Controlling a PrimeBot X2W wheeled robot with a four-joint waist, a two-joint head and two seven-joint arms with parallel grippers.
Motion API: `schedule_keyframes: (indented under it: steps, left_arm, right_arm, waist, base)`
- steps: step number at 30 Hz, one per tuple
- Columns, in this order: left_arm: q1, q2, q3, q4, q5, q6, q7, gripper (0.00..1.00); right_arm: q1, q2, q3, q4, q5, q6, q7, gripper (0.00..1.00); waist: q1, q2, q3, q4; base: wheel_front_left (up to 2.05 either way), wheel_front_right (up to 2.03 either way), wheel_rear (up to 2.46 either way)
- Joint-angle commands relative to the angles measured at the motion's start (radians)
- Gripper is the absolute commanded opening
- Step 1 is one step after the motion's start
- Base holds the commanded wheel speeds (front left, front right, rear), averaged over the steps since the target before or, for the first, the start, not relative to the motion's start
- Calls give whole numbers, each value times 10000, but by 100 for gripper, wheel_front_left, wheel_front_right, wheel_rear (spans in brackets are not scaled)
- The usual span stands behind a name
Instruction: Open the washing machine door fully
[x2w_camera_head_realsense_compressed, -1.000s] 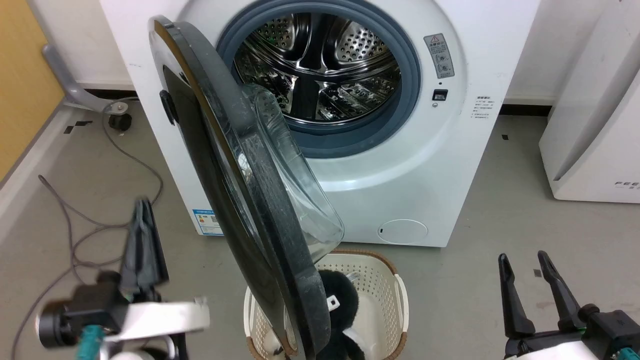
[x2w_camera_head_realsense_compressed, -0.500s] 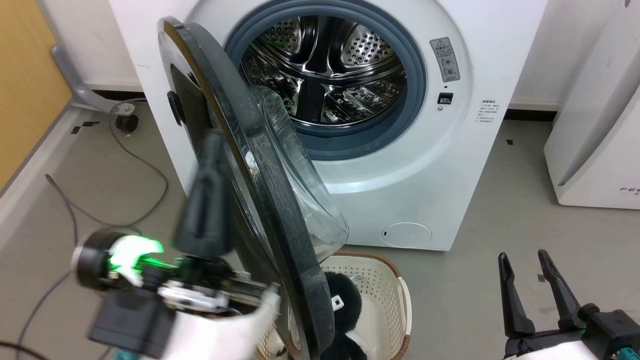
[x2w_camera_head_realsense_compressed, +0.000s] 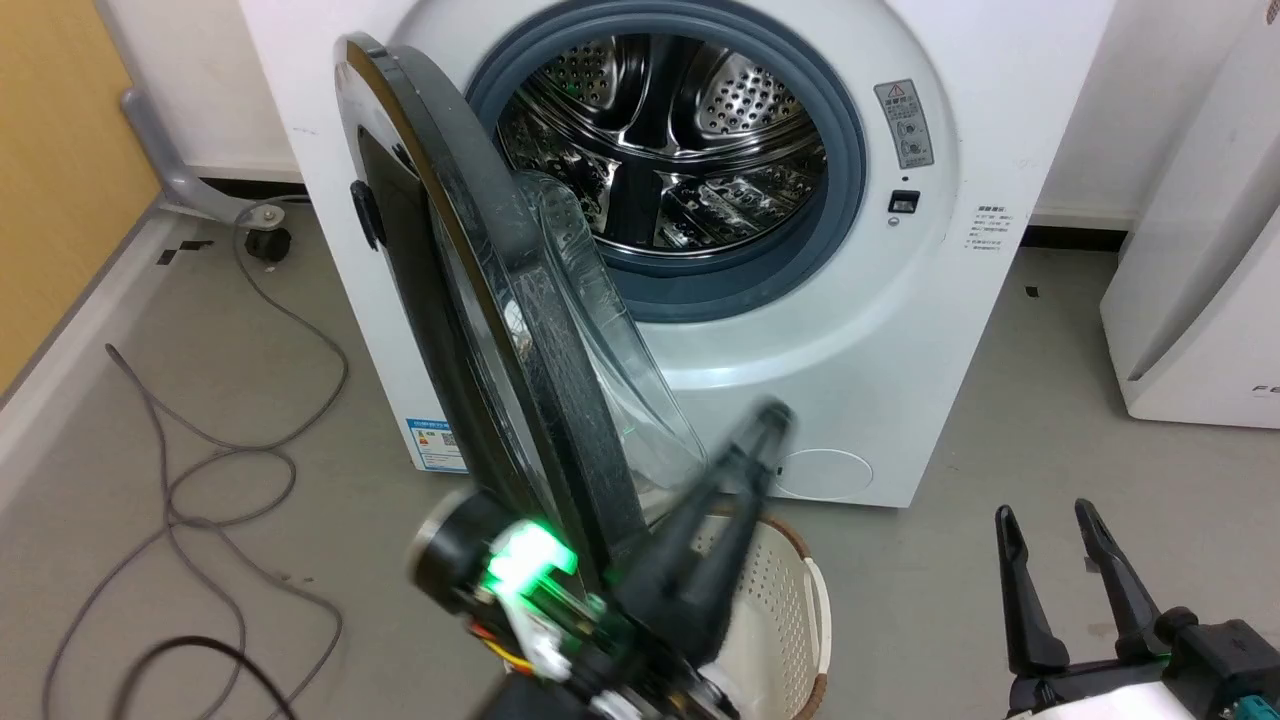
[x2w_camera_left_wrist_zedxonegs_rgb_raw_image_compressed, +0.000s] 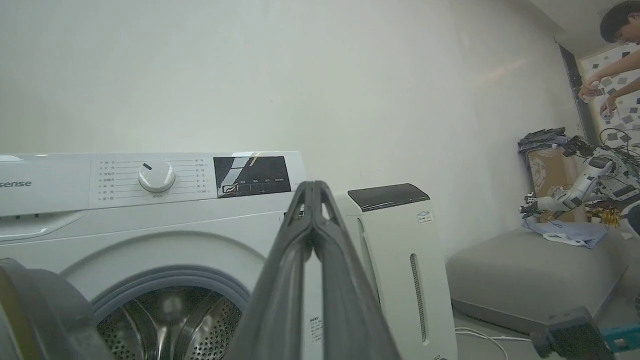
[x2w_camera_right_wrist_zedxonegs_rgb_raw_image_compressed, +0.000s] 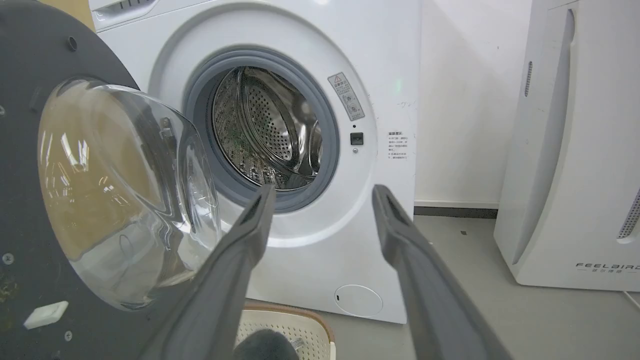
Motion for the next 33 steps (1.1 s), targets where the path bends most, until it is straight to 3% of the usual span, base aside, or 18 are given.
schedule_keyframes:
  steps: [1,8,20,33]
  left_arm:
    - [228,27,-359,220,89,-186,-42,0]
    - [588,194,-1379,672,212,-478,-42,0]
    - [1066,355,-1747,1768,128,-550,-42,0]
    - [1434,213,-824,3558,-82,67,-42,0]
  right_arm:
    - [120,39,23,-2,23,8,-45,100]
    - [24,39,88,71,-45,8,-45,100]
    - [11,39,72,124,-66,8,-45,100]
    - [-90,39,13,222,-173,8,-45,100]
  waist:
    - [-1,0,-11,6]
    - [-1,0,-6,61]
    - [-1,0,181,269]
    - [-1,0,373,368]
  base:
    - [0,0,0]
    - [0,0,0]
    - [0,0,0]
    - [0,0,0]
